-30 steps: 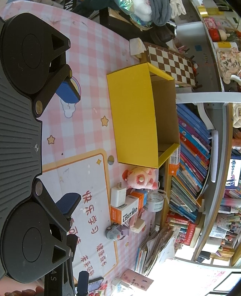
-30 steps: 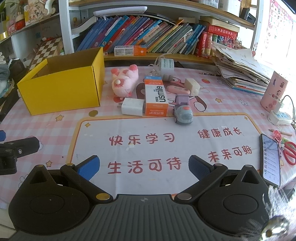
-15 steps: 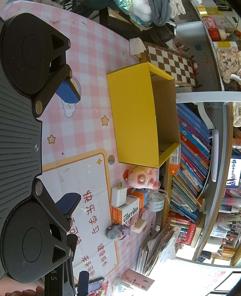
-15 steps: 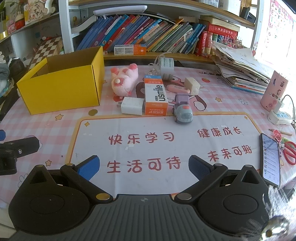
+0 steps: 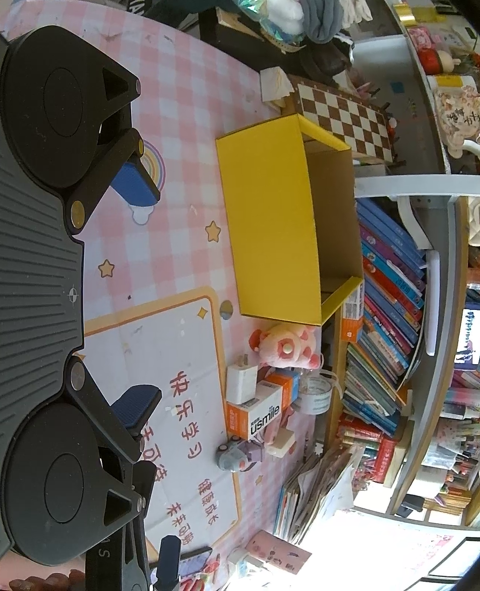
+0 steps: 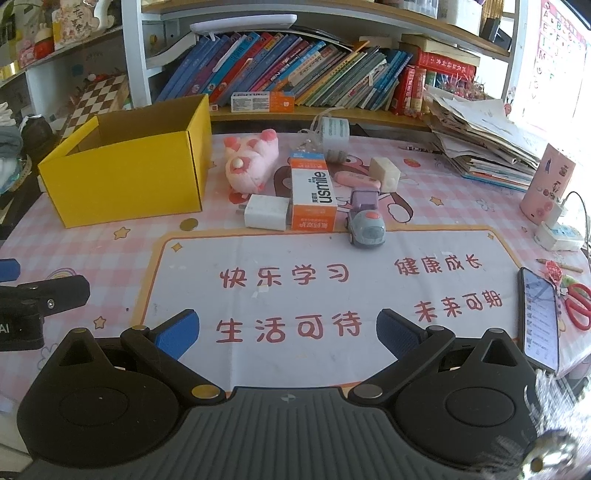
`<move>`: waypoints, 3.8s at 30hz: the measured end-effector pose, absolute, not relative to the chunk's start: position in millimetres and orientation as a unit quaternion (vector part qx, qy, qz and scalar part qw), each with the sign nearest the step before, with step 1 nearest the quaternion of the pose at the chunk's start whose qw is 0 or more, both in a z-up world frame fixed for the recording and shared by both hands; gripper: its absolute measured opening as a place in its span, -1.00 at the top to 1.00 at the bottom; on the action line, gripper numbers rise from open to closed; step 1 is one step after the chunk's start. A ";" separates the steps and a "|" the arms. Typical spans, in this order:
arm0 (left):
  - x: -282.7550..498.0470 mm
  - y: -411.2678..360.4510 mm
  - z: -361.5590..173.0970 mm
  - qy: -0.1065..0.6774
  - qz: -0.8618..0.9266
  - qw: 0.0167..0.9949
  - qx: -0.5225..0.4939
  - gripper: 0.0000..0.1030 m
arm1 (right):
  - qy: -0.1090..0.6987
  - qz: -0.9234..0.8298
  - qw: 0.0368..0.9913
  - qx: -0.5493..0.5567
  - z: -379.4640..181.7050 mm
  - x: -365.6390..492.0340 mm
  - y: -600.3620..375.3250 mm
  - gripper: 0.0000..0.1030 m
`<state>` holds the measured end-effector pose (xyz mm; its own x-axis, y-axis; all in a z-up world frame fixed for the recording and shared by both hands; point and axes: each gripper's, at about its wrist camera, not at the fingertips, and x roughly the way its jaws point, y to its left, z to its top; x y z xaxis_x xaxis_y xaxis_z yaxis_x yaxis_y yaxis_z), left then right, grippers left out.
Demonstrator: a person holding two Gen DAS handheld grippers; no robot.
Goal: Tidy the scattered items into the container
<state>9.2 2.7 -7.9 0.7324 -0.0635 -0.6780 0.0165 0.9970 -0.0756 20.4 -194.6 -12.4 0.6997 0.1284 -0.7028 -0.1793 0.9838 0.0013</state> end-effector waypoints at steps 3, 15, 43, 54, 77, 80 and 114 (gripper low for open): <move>10.9 2.5 -8.9 0.367 -0.026 0.929 -0.037 -1.00 | 0.377 0.088 0.922 -0.030 -12.0 20.4 -196.2 -1.00; 17.6 -5.5 -10.2 0.361 -0.040 0.931 -0.040 -1.00 | 0.388 0.113 0.914 -0.043 -13.6 28.4 -195.3 -1.00; 98.7 -42.2 -25.0 0.391 -0.050 0.915 -0.082 -1.00 | 0.403 0.122 0.907 -0.026 -23.4 120.2 -246.0 -1.00; 133.9 -79.2 -30.2 0.402 -0.062 0.911 -0.067 -0.97 | 0.419 0.131 0.899 -0.015 -35.7 161.0 -276.7 -0.81; 193.4 -115.0 -57.0 0.442 -0.041 0.896 -0.009 -0.53 | 0.454 0.156 0.877 -0.033 -61.3 222.5 -292.6 -0.25; 199.8 -115.3 -60.6 0.443 -0.038 0.896 -0.005 -0.49 | 0.458 0.158 0.874 -0.039 -65.0 228.7 -290.2 -0.22; 215.7 -127.8 -70.6 0.424 -0.058 0.902 0.060 -0.27 | 0.453 0.175 0.871 -0.073 -74.3 247.9 -278.5 0.21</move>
